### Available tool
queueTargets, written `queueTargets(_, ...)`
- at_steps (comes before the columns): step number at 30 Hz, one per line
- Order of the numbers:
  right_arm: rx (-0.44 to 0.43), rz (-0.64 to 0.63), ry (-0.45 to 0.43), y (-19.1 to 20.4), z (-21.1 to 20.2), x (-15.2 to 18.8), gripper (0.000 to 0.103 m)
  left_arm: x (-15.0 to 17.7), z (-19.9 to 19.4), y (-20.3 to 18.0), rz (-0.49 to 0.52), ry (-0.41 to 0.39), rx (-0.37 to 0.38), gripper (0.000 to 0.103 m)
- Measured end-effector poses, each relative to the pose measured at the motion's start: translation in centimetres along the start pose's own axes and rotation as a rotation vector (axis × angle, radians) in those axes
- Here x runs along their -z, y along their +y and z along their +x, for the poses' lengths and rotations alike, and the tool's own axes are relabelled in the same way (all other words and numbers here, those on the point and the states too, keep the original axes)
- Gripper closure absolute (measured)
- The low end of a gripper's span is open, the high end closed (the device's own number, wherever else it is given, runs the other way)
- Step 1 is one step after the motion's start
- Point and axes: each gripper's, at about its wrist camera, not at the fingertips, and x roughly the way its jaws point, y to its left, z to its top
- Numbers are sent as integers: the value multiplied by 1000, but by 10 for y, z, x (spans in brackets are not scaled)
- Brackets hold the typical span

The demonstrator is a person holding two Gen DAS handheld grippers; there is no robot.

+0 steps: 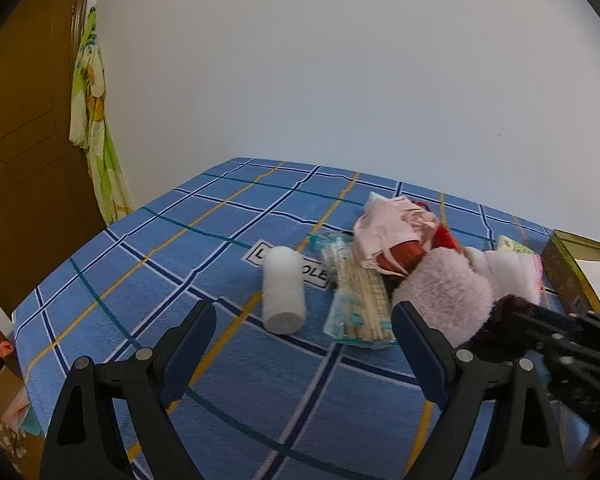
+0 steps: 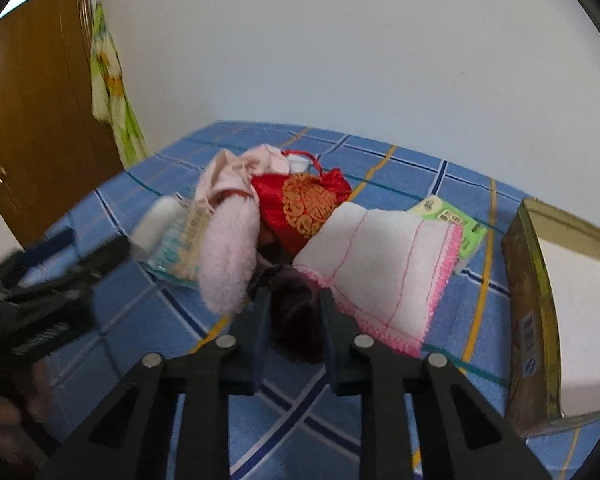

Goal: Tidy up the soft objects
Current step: 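Grasp the pink fluffy sock with the left tool while the right tool grasps the purple scrunchie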

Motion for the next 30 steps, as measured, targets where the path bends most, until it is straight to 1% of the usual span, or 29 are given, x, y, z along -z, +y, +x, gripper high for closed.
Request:
queueTargets(2, -22, 13, -46, -3, -15, -1, 81, -2, -3, -7, 9, -5, 24, 12)
queueTargets(5, -21, 38, -136, -7, -40, -5, 81, -6, -5, -19, 19, -7, 74, 12)
queueTargets(7, 0, 47, -183, -11, -52, -6, 80, -8, -6, -31, 29, -1, 104, 12)
queueTargets(9, 50, 32, -224, -12, -61, -8, 80, -10, -6, -44, 51, 1, 124, 12)
queueTargets(10, 83, 22, -246, -13, -65, -9, 80, -10, -5, -51, 67, 2, 129, 12)
queueTargets(12, 119, 23, -274, -14, -70, -9, 80, -11, -2, -66, 104, 3, 126, 12)
queueTargets(15, 142, 29, -297, -19, -73, -10, 80, -13, 12, -83, 142, 32, 104, 12)
queueTargets(17, 144, 31, -298, -22, -71, -11, 80, -13, 23, -88, 148, 60, 98, 14)
queueTargets(18, 143, 34, -297, -23, -70, -10, 80, -12, 27, -88, 146, 71, 95, 20)
queueTargets(19, 142, 37, -292, -24, -69, -10, 80, -12, 32, -86, 141, 92, 86, 30)
queueTargets(20, 143, 37, -288, -23, -69, -10, 80, -11, 37, -82, 124, 117, 93, 35)
queueTargets(22, 144, 37, -281, -23, -68, -9, 80, -10, 42, -72, 68, 157, 143, 53)
queueTargets(23, 145, 36, -279, -22, -67, -9, 80, -10, 46, -64, 28, 174, 160, 57)
queueTargets(25, 146, 33, -276, -21, -65, -8, 80, -10, 47, -52, -37, 187, 173, 69)
queueTargets(26, 148, 31, -275, -21, -65, -7, 80, -9, 48, -45, -71, 189, 183, 72)
queueTargets(27, 150, 30, -276, -21, -64, -6, 80, -8, 47, -40, -95, 187, 199, 80)
queueTargets(29, 151, 30, -281, -21, -64, -6, 80, -7, 43, -34, -115, 179, 236, 83)
queueTargets(30, 153, 30, -285, -21, -65, -5, 80, -7, 42, -34, -112, 174, 237, 84)
